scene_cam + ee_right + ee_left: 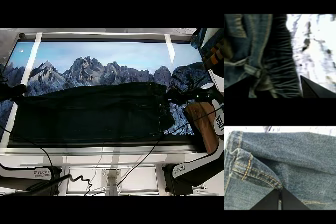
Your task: Fold the clothes and pants, and hang the long-sleeved shirts on hangers.
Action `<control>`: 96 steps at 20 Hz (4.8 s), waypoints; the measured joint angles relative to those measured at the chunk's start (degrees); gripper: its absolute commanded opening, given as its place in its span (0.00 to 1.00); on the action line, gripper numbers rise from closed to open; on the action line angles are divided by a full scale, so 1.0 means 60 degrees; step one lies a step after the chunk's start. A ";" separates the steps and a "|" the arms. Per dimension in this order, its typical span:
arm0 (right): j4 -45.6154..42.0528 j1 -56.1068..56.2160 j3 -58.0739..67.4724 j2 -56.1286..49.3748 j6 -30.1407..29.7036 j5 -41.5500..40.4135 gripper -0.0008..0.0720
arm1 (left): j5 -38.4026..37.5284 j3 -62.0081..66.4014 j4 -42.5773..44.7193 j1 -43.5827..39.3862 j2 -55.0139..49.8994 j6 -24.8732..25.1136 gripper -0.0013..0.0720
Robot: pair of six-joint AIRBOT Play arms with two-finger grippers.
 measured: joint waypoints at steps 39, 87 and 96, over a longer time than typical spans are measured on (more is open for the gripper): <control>-0.0816 -0.1144 0.0583 0.1246 0.2109 -0.0193 0.06 | -0.0765 0.0277 -0.0178 -0.0160 -0.1508 0.0007 0.05; 0.0200 -0.2688 -0.3807 0.6320 0.1818 -0.0178 0.79 | 0.0157 -0.1308 0.0809 -0.0539 0.3038 0.0554 0.05; 0.0750 -0.1774 -0.6568 0.6171 0.4218 -0.3942 0.78 | 0.0586 -0.3118 0.0783 -0.0186 0.3279 0.0612 0.67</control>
